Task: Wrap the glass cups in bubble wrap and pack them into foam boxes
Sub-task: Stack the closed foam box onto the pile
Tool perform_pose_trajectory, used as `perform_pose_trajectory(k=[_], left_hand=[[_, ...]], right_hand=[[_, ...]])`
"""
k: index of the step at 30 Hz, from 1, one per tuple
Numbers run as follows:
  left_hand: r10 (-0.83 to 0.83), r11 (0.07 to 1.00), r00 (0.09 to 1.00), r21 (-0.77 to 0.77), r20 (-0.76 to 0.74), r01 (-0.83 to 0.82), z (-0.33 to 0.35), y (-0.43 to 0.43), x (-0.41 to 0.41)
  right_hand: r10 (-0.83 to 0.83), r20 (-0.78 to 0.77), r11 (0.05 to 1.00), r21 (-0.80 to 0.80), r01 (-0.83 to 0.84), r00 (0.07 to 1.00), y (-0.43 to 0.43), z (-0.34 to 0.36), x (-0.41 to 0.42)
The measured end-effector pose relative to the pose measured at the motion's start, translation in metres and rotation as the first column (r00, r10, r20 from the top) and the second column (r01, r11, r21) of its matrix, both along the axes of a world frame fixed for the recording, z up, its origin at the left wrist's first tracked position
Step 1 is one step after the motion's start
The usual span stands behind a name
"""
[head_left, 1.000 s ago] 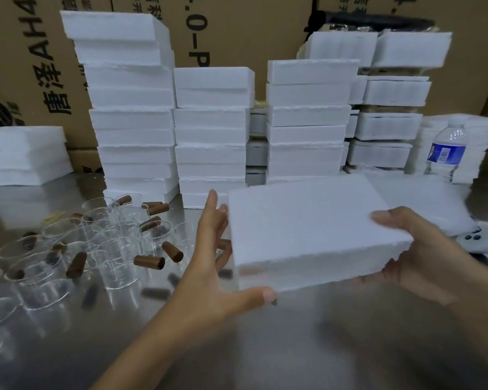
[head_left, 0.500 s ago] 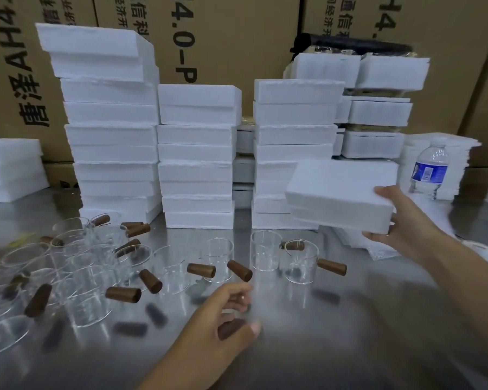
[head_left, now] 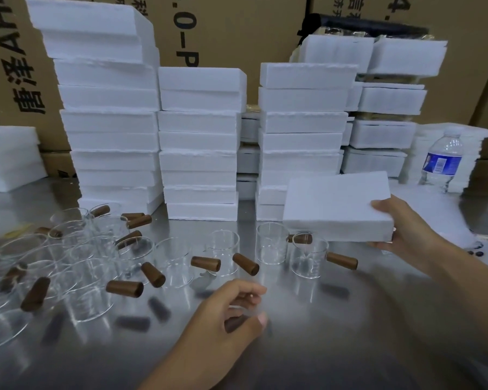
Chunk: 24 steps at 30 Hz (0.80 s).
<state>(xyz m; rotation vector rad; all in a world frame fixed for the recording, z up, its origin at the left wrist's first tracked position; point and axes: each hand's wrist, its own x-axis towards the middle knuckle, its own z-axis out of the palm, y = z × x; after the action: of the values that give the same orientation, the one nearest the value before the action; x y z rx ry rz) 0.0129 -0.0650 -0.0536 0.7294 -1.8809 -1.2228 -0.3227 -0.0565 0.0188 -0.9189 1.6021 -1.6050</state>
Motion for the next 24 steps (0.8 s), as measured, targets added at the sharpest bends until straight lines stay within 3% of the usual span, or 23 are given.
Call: perform_pose_trajectory(k=[9, 16, 24], left_hand=[[-0.018, 1.0, 1.0, -0.007, -0.016, 0.018, 0.001, 0.001, -0.001], [-0.023, 0.999, 0.998, -0.038, 0.051, 0.025, 0.004, 0.003, 0.0], [-0.026, 0.998, 0.998, -0.052, 0.057, 0.029, 0.006, 0.003, 0.0]], right_hand=[[0.09, 0.153, 0.986, 0.124, -0.11, 0.984, -0.009, -0.003, 0.006], [0.225, 0.319, 0.952, 0.13, -0.277, 0.921, -0.023, -0.005, 0.025], [0.096, 0.346, 0.966, 0.195, -0.172, 0.933, -0.045, -0.004, 0.033]])
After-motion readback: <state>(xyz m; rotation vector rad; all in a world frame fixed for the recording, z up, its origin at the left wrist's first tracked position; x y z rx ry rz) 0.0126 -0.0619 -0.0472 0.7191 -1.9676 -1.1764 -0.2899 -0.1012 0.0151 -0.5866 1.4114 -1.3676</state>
